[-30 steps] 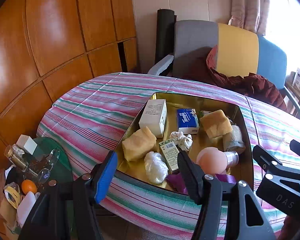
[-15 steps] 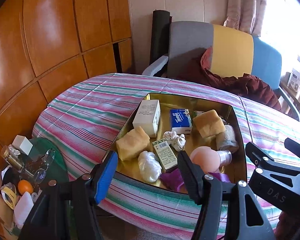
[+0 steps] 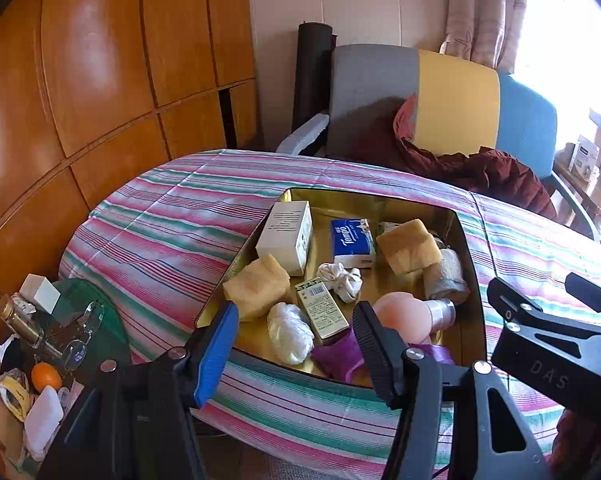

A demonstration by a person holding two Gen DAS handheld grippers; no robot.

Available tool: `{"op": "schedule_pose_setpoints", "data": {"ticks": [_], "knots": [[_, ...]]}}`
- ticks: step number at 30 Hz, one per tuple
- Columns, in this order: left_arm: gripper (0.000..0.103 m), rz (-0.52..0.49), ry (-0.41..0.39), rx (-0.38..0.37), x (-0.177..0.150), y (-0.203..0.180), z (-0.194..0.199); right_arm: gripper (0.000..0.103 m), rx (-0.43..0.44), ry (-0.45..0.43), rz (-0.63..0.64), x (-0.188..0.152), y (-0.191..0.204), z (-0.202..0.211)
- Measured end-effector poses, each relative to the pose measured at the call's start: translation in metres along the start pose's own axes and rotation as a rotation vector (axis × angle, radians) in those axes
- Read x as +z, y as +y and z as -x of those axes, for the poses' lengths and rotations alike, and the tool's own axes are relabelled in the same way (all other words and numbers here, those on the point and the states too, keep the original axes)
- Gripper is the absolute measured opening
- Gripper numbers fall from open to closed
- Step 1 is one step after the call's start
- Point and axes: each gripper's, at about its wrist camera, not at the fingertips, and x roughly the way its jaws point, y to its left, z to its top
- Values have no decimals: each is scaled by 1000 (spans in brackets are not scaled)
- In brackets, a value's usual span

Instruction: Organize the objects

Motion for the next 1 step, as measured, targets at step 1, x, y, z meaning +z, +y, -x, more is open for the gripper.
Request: {"op": "schedule_pose_setpoints", "data": {"ticks": [1], "knots": [[60,3,4,1,0,0,-1,103,0,0,1,0,0,0]]}}
